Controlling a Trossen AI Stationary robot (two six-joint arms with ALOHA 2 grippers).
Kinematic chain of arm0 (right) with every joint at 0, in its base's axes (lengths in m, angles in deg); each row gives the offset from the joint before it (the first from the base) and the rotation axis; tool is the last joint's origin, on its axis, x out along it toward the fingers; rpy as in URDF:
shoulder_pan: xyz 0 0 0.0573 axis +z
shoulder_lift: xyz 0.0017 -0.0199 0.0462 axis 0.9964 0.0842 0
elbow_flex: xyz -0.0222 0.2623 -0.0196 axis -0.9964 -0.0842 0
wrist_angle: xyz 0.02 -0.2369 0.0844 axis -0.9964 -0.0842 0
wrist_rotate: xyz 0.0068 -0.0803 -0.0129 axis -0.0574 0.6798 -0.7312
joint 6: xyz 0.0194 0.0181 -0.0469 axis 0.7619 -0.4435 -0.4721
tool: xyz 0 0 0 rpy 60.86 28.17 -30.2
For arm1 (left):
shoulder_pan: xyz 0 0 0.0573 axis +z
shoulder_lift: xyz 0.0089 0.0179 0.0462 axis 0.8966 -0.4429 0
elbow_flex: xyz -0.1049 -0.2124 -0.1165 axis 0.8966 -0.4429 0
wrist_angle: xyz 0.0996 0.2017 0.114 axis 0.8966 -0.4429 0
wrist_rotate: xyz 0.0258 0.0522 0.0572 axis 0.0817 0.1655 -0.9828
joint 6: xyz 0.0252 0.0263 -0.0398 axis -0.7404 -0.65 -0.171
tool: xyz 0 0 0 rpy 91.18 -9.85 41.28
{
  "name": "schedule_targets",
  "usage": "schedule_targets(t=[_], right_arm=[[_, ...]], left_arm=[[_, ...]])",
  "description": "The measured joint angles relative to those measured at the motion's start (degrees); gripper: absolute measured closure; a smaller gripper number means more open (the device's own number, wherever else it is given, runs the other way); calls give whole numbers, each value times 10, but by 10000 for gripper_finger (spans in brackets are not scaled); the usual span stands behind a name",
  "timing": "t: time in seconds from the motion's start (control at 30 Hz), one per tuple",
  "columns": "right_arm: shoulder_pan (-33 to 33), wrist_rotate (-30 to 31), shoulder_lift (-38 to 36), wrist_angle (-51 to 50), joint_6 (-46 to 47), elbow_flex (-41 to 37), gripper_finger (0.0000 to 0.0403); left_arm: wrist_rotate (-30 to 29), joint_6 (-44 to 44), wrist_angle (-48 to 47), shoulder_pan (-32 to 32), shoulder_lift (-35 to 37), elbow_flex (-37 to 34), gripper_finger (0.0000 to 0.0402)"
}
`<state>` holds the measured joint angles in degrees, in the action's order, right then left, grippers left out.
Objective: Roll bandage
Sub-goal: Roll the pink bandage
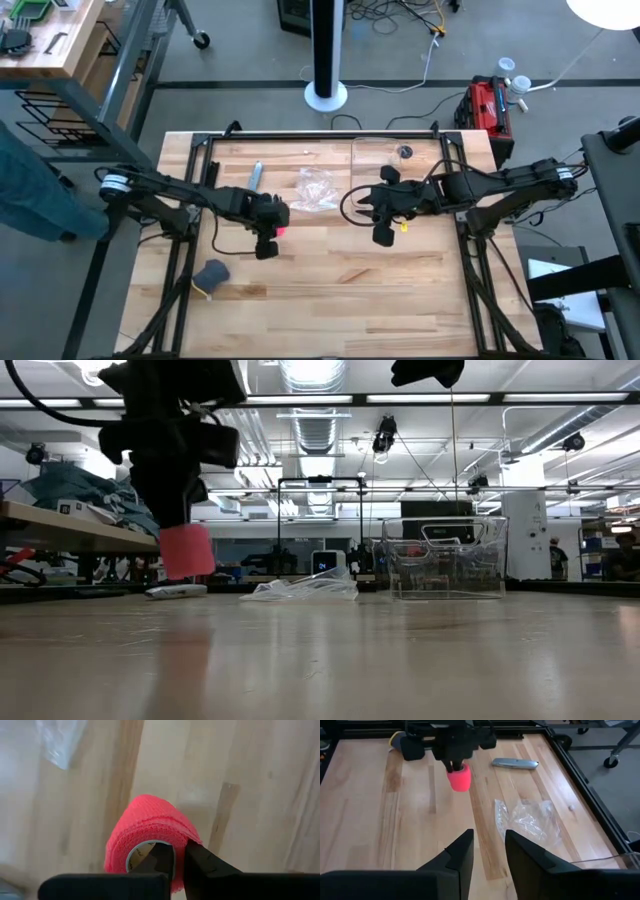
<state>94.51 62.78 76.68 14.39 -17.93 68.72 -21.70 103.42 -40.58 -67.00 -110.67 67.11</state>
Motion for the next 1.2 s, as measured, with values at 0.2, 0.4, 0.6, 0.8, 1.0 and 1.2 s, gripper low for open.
schedule_targets(t=[0.2,0.4,0.6,0.8,1.0,1.2], right_arm=[[0,0,0,0,0,0,284],[0,0,0,0,0,0,291],[0,0,0,1,0,0,297],[0,1,0,4,0,0,284],[0,1,0,5,0,0,273],[0,1,0,7,0,0,276]], left_arm=[[2,14,11,7,-18,5,368],[1,17,38,8,-21,7,328],[1,30,51,8,-21,7,300],[-22,42,51,8,-21,7,281],[-24,67,36,8,-21,20,267],[-14,138,11,10,-21,74,271]])
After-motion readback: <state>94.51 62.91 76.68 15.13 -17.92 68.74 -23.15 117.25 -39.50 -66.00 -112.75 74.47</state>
